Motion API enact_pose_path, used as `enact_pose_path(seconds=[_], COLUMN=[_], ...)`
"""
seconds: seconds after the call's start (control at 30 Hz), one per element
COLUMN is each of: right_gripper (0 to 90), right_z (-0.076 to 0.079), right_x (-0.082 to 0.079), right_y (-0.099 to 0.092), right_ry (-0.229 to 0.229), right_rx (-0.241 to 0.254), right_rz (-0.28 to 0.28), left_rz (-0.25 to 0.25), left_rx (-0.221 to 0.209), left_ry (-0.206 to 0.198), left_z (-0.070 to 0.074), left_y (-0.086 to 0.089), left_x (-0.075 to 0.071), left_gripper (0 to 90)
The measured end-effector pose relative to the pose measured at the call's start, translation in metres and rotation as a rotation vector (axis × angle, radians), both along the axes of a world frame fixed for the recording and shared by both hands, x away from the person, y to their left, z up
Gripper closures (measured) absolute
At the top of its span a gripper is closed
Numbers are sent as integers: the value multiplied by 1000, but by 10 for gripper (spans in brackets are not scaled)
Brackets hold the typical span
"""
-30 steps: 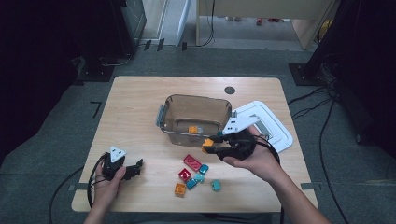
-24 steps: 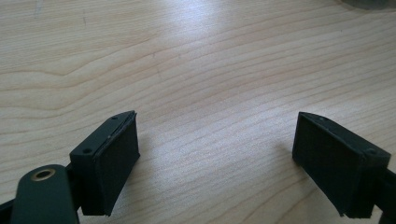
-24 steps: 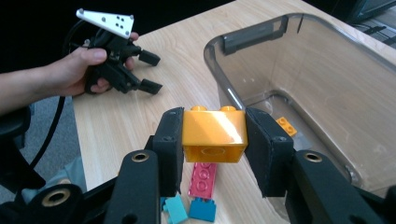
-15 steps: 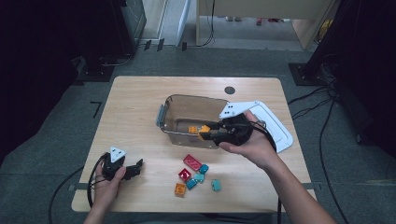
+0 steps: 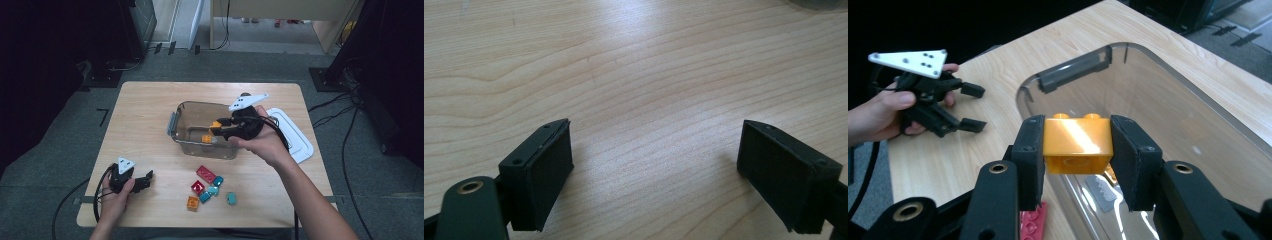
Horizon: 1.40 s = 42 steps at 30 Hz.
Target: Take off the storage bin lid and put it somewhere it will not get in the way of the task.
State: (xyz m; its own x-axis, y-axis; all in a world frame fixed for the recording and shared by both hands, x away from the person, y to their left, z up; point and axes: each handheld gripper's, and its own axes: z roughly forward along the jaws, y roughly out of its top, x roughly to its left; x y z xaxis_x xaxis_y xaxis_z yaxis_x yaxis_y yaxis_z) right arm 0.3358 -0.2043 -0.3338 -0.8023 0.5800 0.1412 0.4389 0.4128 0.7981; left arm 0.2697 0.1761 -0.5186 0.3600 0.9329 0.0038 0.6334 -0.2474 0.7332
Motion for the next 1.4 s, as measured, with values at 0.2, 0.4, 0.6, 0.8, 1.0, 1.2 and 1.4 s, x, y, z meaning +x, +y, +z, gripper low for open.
enact_pose_path(seconds=[0.2, 0.4, 0.6, 0.8, 1.0, 1.2, 1.4], right_gripper=[600, 600, 600, 599, 599, 596, 597], right_z=[-12, -27, -39, -48, -53, -55, -58], right_x=[14, 32, 47, 57, 63, 64, 65], right_y=[3, 7, 9, 7, 6, 7, 7], right_ry=[22, 58, 94, 121, 137, 147, 152], right_rx=[-27, -58, -76, -90, -112, -126, -152], right_rz=[-26, -61, -97, -118, -132, -135, -136], left_rz=[-3, -2, -3, -4, -4, -4, -4], left_rx=[1, 0, 0, 0, 0, 0, 0], left_ry=[1, 0, 2, 2, 2, 2, 2], left_z=[0, 0, 0, 0, 0, 0, 0], left_y=[0, 0, 0, 0, 0, 0, 0], left_x=[0, 0, 0, 0, 0, 0, 0], left_gripper=[144, 145, 145, 145, 145, 145, 145])
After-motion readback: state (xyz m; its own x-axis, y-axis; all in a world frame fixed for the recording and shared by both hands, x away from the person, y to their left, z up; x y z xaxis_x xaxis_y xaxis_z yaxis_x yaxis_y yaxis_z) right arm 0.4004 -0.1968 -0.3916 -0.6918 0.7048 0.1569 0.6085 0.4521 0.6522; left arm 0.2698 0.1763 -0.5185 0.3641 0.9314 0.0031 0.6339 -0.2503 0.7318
